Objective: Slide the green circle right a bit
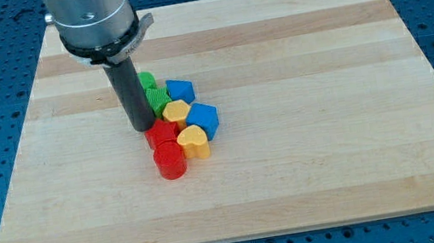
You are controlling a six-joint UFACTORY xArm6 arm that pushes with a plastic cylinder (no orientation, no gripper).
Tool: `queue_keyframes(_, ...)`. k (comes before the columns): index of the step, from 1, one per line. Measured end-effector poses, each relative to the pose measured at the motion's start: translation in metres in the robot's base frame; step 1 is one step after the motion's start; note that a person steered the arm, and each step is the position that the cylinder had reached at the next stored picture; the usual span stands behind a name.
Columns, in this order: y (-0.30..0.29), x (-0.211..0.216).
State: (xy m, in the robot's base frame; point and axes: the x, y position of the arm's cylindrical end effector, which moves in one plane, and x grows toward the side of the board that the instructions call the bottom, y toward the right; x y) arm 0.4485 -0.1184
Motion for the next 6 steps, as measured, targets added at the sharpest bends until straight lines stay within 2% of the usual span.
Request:
queue_keyframes(2, -0.073, 0.004)
queue_keyframes(3, -0.090, -0.021)
queue_keyframes(4, -0.083, -0.058)
queue_keyframes(6, -0.019, -0.092)
